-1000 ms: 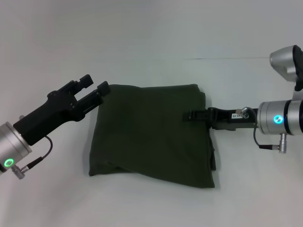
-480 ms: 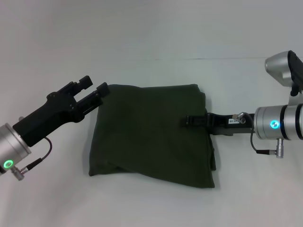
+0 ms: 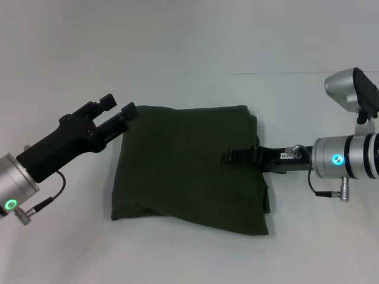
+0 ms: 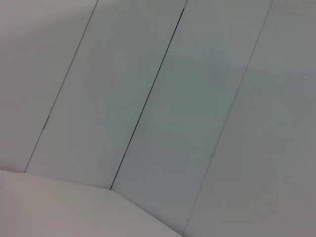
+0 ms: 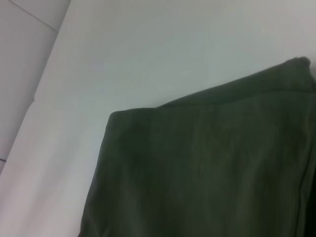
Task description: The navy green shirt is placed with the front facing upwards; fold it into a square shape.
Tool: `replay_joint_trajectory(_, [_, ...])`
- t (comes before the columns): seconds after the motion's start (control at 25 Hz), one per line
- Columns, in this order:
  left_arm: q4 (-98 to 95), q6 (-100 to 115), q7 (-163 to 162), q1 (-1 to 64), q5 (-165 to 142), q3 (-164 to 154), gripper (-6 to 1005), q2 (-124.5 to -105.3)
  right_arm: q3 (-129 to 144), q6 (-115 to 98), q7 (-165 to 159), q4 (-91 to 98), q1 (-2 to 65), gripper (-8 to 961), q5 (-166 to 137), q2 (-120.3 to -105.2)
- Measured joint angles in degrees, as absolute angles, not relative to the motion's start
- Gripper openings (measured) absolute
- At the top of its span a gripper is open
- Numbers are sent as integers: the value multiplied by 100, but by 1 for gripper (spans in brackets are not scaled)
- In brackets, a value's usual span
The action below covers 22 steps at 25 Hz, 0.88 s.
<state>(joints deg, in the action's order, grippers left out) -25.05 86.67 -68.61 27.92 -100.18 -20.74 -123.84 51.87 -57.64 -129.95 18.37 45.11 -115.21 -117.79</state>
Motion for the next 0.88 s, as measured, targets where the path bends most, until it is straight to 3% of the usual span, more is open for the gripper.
replay_joint_trajectory(0.2, [-2505,8660,-6849,2795,-10018,-2074,715,-12384,5210,-5643,-12951,1848,4524,909,-11521,-11817])
replay_joint_trajectory(0.32, [-2505,8659,-6848,2793,-10018,-2064,716,-12384,5222,-5597,-12920,1886,4521,708,-11521,-11832])
replay_joint_trajectory(0.52, [-2505,8657,-6846,2781,-10018,-2044,717,-12384,5241,-5597,-12871,1893,4553,456,-11521,-11832])
replay_joint_trajectory(0.72, [-2496,8630,-6846,2788,-10018,-2039,716,-12384,5250,-5598,-12861,1904,4575,239,-11521,-11830])
replay_joint_trajectory(0.88, [-2496,8576,-6848,2807,-10018,-2062,716,-12384,5240,-5597,-12859,1952,4585,120,-11507,-11827])
